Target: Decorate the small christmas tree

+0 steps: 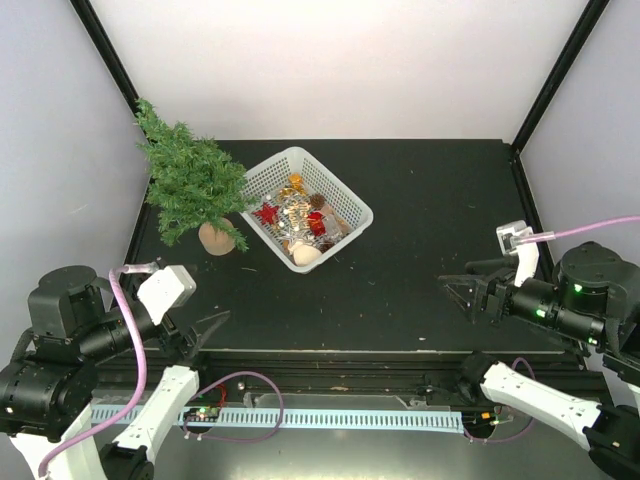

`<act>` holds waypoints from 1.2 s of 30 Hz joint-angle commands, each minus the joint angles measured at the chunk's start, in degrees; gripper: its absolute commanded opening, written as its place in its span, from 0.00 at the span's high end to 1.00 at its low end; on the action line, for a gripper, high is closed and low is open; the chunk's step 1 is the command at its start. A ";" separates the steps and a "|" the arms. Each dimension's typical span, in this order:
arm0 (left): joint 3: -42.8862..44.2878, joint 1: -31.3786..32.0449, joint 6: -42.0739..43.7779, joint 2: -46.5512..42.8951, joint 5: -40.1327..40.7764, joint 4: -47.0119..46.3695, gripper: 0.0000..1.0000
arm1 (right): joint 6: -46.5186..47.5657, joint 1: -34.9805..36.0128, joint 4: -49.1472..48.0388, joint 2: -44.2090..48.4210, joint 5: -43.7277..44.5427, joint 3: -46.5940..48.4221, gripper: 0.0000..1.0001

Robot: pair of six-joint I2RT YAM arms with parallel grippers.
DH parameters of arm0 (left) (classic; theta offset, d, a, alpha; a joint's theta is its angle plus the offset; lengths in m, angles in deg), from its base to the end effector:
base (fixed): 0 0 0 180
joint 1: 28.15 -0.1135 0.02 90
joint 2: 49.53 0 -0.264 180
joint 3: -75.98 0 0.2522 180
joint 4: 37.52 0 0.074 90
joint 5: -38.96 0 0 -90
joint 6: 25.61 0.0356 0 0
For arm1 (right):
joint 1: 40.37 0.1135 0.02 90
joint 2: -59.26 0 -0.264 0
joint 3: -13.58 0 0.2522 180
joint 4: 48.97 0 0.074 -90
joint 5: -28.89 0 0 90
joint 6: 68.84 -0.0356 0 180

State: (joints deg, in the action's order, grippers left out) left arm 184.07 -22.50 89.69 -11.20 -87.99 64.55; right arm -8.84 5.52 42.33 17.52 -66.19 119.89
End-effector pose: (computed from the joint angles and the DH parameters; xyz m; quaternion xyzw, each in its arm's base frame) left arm -0.0153 -0.0200 0.4591 0.3690 0.7599 -0.1954 0.4982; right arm 0.0180 0.0231 0.4678 -0.1406 0.8392 0.3520 0.3900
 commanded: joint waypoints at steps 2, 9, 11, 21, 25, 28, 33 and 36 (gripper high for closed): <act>0.01 -0.03 -0.68 -0.42 -0.85 0.89 0.01 | 1.39 0.11 -1.59 0.23 -0.72 -1.20 0.11; -0.23 -0.11 -0.60 -0.63 0.09 0.73 0.01 | 0.91 0.10 -2.50 -0.52 -0.57 -3.73 0.11; -0.31 -0.04 -0.60 -0.54 0.28 0.77 0.01 | 0.55 0.08 -2.75 -0.59 0.12 -4.69 0.11; -1.56 -0.11 -0.89 3.11 10.40 0.06 0.01 | -0.62 0.08 -6.05 -11.91 2.09 -8.84 0.11; -3.61 -0.04 -0.82 6.41 16.60 -1.25 0.01 | -1.44 -0.13 -6.88 -27.45 -1.16 -3.63 0.13; -3.63 -0.04 -1.11 8.62 20.51 -2.04 0.01 | -1.27 -0.52 -5.41 -39.49 -2.36 6.35 0.13; -4.17 -0.10 -1.45 10.05 22.00 -4.24 0.01 | -0.32 -5.16 -5.68 -56.63 -5.77 22.05 0.13; -3.70 -0.07 -1.49 10.36 21.73 -4.89 0.01 | -0.64 -7.37 -5.64 -65.86 -6.99 29.86 0.13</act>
State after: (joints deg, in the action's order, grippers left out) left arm 179.50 -22.50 89.17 -0.56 -68.27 61.82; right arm -9.59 1.28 36.82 -40.49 -70.32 141.42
